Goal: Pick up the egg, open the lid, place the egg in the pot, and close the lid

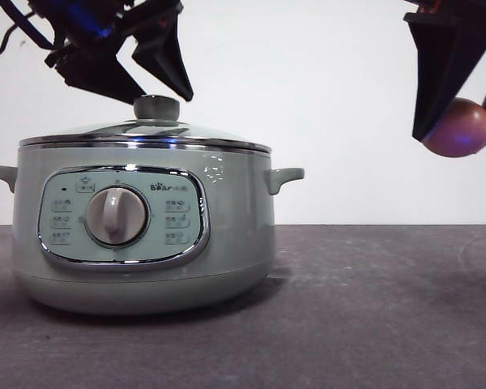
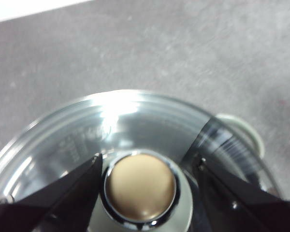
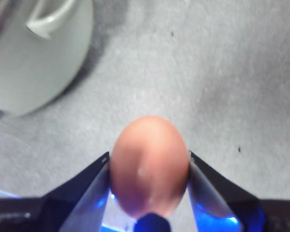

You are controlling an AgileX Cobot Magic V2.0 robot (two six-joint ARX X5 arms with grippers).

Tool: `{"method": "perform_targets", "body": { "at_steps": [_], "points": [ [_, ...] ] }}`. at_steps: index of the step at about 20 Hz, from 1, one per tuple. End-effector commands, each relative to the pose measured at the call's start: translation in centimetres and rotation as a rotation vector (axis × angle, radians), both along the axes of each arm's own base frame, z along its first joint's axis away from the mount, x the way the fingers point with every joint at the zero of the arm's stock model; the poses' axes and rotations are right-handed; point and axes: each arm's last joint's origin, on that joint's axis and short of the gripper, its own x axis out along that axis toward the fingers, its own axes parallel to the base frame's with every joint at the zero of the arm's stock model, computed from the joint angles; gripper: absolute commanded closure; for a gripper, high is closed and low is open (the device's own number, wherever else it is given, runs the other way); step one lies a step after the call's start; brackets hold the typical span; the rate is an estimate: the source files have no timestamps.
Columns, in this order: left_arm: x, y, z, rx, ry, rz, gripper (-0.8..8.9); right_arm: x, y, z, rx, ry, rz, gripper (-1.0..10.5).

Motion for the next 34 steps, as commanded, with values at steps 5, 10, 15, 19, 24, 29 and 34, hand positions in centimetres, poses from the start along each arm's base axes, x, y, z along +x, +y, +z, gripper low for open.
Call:
{"method": "perform_targets", "body": {
  "at_steps": [5,10,15,19,24,29,34],
  "points": [
    [-0.1,-0.1,-0.6,0.017,0.03,-0.014,4.98,0.0,0.0,0.0,-0.007,-0.003,0.004,9.6],
    [-0.1,0.0,-0.9,0.044,0.05,0.007,5.02,0.0,0.0,0.0,-0.006,-0.003,0.005,9.6],
    [-0.1,0.1,-0.8,0.056,0.041,0.03,7.4,0.0,0.0,0.0,-0.006,-0.003,0.005,9.6],
    [0.0,0.0,-0.7,0.063,0.022,0.02,8.22,-0.1,0.0,0.0,-0.006,-0.001,0.006,9.6],
    [0.1,0.0,0.5,0.009,-0.066,0.023,8.22,0.1,0.1,0.2,0.008,-0.019,0.008,9.6],
    [-1.8,1.2,4.9,-0.044,-0.197,0.055,8.22,0.6,0.6,1.4,0.097,-0.078,0.051,9.6],
    [-6.0,4.1,11.6,-0.034,-0.382,0.148,8.22,1.7,2.6,5.0,0.303,-0.207,0.193,9.6]
  ]
}}
